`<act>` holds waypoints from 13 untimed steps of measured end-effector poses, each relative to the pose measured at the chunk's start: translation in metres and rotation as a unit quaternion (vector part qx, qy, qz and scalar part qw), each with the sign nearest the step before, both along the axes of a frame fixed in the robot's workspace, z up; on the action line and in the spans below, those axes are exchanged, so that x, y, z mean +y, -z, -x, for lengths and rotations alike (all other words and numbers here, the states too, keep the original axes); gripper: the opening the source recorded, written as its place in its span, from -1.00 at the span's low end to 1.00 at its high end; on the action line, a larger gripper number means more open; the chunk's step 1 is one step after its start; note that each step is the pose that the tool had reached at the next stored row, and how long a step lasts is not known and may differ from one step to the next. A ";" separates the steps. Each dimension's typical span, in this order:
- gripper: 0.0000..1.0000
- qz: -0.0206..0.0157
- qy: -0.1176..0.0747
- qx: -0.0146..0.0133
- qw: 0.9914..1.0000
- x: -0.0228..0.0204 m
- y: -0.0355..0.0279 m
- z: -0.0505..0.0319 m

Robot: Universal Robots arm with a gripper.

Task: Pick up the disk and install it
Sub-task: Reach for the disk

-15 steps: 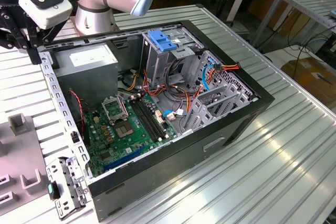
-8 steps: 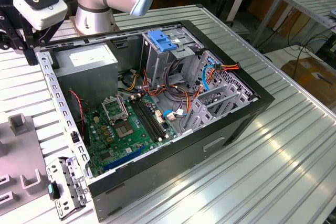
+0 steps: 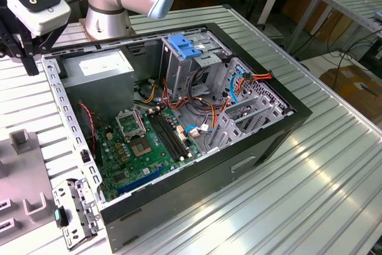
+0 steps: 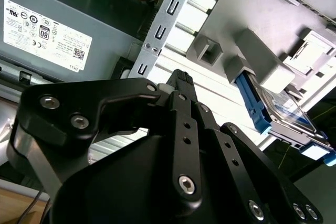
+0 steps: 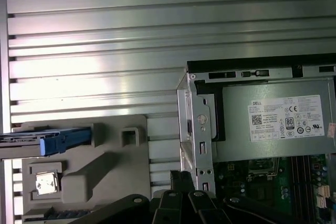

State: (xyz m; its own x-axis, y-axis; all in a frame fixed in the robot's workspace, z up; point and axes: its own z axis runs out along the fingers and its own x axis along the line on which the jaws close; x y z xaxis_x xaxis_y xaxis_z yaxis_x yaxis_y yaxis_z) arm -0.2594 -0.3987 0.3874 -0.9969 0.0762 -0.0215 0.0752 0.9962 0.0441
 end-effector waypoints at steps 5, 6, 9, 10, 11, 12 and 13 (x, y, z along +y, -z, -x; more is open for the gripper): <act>-0.79 0.000 0.000 0.000 1.000 0.0000 0.0002 0.0048; -0.79 0.000 0.000 0.000 1.000 0.0000 0.0003 0.0055; -0.79 0.000 0.000 0.000 1.000 0.0000 0.0004 0.0082; -0.79 0.000 0.000 0.000 1.000 0.0000 0.0004 0.0090; -0.79 0.000 0.000 0.000 1.000 0.0000 0.0005 0.0098; -0.79 0.000 0.000 0.000 1.000 0.0000 0.0005 0.0106; -0.79 0.000 0.000 0.000 1.000 0.0000 0.0006 0.0117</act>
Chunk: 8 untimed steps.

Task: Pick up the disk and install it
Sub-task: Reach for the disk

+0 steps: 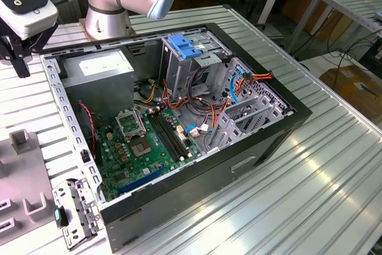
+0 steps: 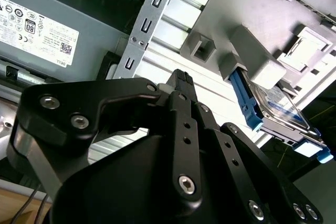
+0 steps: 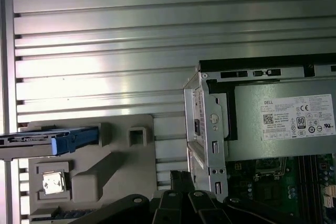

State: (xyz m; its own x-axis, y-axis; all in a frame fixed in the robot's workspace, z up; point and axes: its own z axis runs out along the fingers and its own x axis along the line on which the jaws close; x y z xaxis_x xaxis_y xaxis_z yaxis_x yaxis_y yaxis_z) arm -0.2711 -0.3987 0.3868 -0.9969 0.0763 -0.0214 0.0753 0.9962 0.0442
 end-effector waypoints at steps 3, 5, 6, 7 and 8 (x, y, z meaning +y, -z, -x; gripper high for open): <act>-0.79 0.000 0.000 0.000 1.000 0.0000 0.0001 0.0027; -0.79 0.000 0.000 0.000 1.000 0.0000 0.0001 0.0040; -0.79 0.000 0.000 0.000 1.000 0.0000 0.0002 0.0051; -0.79 0.000 0.000 0.000 1.000 0.0000 0.0002 0.0052; -0.79 0.000 0.000 0.000 1.000 0.0000 0.0002 0.0052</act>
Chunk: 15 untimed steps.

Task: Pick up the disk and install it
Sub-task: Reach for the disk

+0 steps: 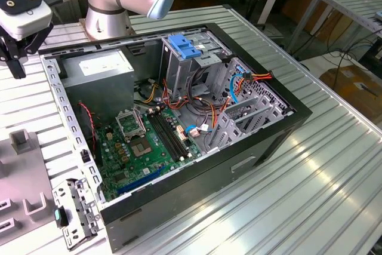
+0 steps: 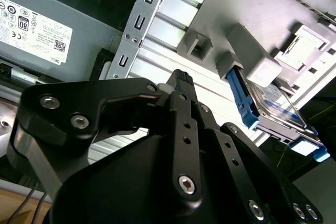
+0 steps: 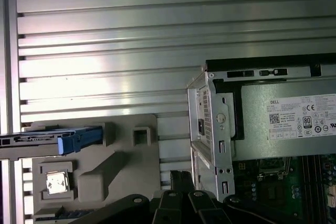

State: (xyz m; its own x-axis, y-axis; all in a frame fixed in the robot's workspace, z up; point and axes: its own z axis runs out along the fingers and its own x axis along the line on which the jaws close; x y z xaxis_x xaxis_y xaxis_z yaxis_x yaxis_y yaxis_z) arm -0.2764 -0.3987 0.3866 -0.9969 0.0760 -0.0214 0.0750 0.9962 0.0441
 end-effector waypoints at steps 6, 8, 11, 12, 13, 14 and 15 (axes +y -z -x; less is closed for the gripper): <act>-0.79 0.000 0.000 0.000 1.000 0.0000 0.0000 0.0006; -0.79 0.000 0.000 0.000 1.000 0.0000 0.0000 0.0030; -0.79 0.000 0.000 0.000 1.000 0.0016 0.0002 0.0136; -0.79 0.000 0.000 0.000 1.000 0.0026 0.0003 0.0175; -0.79 0.000 0.000 0.000 1.000 0.0039 0.0005 0.0214; -0.79 0.000 0.000 0.000 1.000 0.0053 0.0007 0.0247; -0.79 0.000 0.000 0.000 1.000 0.0103 0.0016 0.0321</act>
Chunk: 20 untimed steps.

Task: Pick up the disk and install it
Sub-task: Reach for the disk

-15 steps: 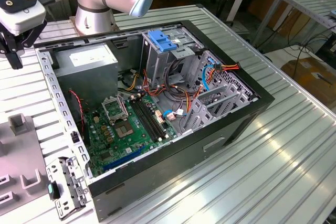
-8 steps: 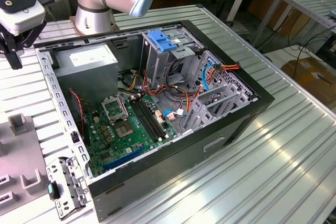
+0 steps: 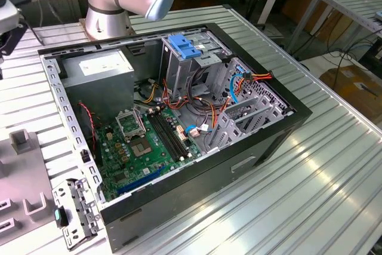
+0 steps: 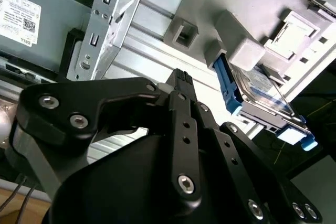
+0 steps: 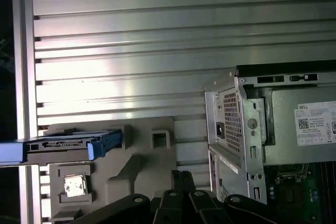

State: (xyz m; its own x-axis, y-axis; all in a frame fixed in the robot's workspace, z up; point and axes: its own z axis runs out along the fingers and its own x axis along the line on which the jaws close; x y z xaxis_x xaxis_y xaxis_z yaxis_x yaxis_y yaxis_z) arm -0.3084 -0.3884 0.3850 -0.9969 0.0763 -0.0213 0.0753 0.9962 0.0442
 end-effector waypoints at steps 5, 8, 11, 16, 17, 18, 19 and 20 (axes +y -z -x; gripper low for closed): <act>-0.79 0.000 0.000 0.001 1.000 0.0083 0.0027 0.0355; -0.79 0.000 0.000 0.001 1.000 0.0083 0.0028 0.0360; -0.79 0.000 0.000 0.001 1.000 0.0083 0.0027 0.0373; -0.79 0.000 0.000 0.001 1.000 0.0083 0.0028 0.0383; -0.79 0.000 0.000 0.001 1.000 0.0083 0.0028 0.0386; -0.79 0.000 0.000 0.001 1.000 0.0083 0.0028 0.0392; -0.79 0.000 0.000 0.001 1.000 0.0082 0.0028 0.0396; -0.79 0.000 0.000 0.001 1.000 0.0083 0.0028 0.0400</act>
State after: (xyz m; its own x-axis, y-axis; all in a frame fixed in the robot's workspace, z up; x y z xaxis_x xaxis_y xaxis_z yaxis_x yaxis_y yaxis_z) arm -0.3485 -0.3802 0.3822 -0.9969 0.0762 -0.0196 0.0753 0.9961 0.0451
